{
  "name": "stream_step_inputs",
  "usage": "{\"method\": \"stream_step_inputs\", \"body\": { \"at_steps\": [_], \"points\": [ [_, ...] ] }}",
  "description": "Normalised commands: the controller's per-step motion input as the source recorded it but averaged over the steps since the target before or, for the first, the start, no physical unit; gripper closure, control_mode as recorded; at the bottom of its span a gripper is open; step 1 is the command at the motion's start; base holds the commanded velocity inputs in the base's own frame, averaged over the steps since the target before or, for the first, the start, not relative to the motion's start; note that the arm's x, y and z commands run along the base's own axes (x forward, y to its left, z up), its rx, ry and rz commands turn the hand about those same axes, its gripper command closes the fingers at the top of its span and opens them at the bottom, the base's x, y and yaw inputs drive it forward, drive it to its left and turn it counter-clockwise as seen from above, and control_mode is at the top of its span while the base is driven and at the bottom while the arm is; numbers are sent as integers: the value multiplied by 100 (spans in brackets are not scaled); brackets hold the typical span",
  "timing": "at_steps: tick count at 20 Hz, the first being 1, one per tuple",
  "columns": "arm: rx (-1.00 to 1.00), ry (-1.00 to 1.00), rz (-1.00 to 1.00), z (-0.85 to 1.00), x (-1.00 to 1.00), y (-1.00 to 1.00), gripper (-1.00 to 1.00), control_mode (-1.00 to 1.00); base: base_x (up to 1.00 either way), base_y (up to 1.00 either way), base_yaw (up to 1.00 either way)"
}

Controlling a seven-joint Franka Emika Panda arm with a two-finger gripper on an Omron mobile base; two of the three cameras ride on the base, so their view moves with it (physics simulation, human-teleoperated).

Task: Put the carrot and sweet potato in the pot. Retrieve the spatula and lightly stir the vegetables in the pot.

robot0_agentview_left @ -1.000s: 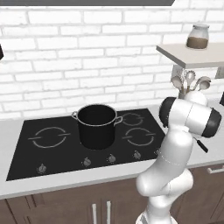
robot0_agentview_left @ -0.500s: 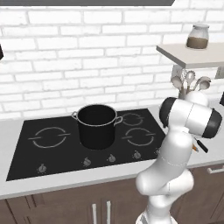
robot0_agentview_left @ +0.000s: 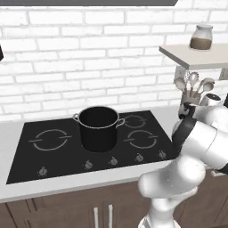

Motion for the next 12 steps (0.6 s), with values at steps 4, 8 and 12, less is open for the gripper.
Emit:
{"method": "stream_step_inputs", "body": {
  "at_steps": [4,8,12],
  "points": [
    [0,-25,13,100,-57,65,100,-100,0,0,0],
    [-6,-31,14,100,-51,96,100,-100,0,0,0],
    [-21,-37,11,100,-26,98,100,-100,0,0,0]
  ]
}}
